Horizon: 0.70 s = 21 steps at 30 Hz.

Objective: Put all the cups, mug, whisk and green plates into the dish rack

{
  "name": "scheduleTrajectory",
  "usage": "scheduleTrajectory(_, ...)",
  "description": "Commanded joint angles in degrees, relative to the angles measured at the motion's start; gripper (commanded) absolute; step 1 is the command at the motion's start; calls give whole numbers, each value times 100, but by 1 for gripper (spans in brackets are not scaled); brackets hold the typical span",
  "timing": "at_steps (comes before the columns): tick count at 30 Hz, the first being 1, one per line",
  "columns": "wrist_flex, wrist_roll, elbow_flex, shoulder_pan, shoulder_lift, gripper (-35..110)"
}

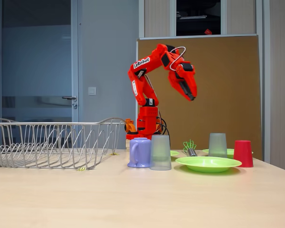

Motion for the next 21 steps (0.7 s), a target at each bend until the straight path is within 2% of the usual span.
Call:
scheduleTrajectory(1,-141,2101,-334,-290,-202,8)
scheduleTrajectory(4,-70,4096,-439,-580,-580,17)
scheduleTrajectory(9,316,6082,-1406,-932,-2039,31)
scheduleTrajectory(11,352,6486,-1687,-949,-2531,35)
scheduleTrajectory(14,-141,7022,-1477,-1099,-2865,38)
scheduleTrajectory(21,-940,7365,-1354,-1160,-3621,39)
